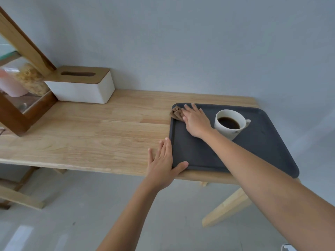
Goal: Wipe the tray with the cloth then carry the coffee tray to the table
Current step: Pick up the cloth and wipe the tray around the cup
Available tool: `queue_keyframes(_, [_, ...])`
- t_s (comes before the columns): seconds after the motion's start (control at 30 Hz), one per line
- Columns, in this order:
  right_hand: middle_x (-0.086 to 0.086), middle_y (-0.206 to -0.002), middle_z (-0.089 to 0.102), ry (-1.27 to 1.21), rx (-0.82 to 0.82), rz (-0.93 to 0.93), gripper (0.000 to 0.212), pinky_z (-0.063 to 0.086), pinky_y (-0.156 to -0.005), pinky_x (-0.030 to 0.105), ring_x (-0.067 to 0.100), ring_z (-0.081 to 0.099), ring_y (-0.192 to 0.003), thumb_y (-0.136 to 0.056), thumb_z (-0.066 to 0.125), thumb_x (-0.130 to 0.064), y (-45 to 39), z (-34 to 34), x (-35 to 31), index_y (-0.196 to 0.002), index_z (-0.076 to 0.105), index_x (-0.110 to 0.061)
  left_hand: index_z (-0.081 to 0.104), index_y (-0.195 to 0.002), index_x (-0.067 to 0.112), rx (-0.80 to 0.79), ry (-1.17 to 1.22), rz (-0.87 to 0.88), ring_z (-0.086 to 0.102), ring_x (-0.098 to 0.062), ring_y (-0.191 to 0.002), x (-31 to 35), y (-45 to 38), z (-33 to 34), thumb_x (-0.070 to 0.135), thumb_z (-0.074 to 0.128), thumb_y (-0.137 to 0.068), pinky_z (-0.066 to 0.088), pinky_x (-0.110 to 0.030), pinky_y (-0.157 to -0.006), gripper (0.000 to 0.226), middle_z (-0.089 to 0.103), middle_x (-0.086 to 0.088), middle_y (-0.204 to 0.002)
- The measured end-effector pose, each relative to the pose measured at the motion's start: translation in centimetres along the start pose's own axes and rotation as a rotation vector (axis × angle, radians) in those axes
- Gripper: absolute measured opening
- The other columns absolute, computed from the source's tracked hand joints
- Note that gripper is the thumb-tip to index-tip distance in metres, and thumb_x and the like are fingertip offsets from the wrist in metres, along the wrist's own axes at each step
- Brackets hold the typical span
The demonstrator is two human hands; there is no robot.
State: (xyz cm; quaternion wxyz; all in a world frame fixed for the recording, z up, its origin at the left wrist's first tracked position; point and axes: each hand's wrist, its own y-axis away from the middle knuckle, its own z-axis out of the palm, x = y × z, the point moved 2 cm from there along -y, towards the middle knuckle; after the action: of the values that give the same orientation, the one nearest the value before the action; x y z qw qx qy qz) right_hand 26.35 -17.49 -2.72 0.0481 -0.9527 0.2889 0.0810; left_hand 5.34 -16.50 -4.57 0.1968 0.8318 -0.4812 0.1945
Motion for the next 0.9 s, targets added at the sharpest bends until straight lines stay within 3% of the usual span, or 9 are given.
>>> queue_keyframes(0.13, [0.005, -0.158, 0.025, 0.024, 0.021, 0.048, 0.046, 0.016, -0.119, 0.047, 0.03, 0.008, -0.149, -0.099, 0.036, -0.013, -2.6, 0.0, 0.5, -0.145, 0.03, -0.009, -0.019, -0.148, 0.012, -0.026, -0.024, -0.003, -0.021, -0.013, -0.146, -0.1, 0.0, 0.0, 0.062, 0.03, -0.09, -0.016, -0.046, -0.117, 0.09, -0.015, 0.001, -0.161])
queue_keyframes(0.23, [0.002, -0.156, 0.031, 0.004, 0.074, 0.0, 0.062, 0.021, -0.117, 0.045, 0.031, 0.017, -0.146, -0.094, 0.041, -0.003, -2.8, 0.1, 0.5, -0.149, 0.021, -0.022, -0.019, -0.147, 0.013, -0.037, -0.039, -0.005, -0.022, -0.013, -0.145, -0.1, 0.0, -0.1, 0.062, 0.028, -0.09, -0.016, -0.046, -0.116, 0.089, -0.016, 0.002, -0.16])
queue_keyframes(0.33, [0.001, -0.154, 0.036, -0.074, 0.069, -0.029, 0.064, 0.028, -0.112, 0.042, 0.029, 0.028, -0.142, -0.092, 0.041, 0.003, -2.0, -0.2, 0.2, -0.148, 0.029, -0.025, -0.019, -0.147, 0.013, -0.038, -0.063, -0.006, -0.022, -0.013, -0.145, 0.0, 0.0, -0.1, 0.064, 0.025, -0.09, -0.015, -0.046, -0.116, 0.089, -0.016, 0.002, -0.16])
queue_keyframes(0.9, [-0.004, -0.157, 0.031, -0.197, 0.01, -0.217, 0.053, 0.018, -0.119, 0.034, 0.018, 0.019, -0.148, -0.099, 0.037, -0.003, 13.1, -0.1, 0.6, -0.146, 0.035, -0.027, -0.015, -0.149, 0.015, -0.01, -0.108, 0.001, -0.015, -0.013, -0.147, -0.1, 0.0, 0.0, 0.067, 0.023, -0.088, -0.008, -0.047, -0.119, 0.089, -0.01, 0.003, -0.161])
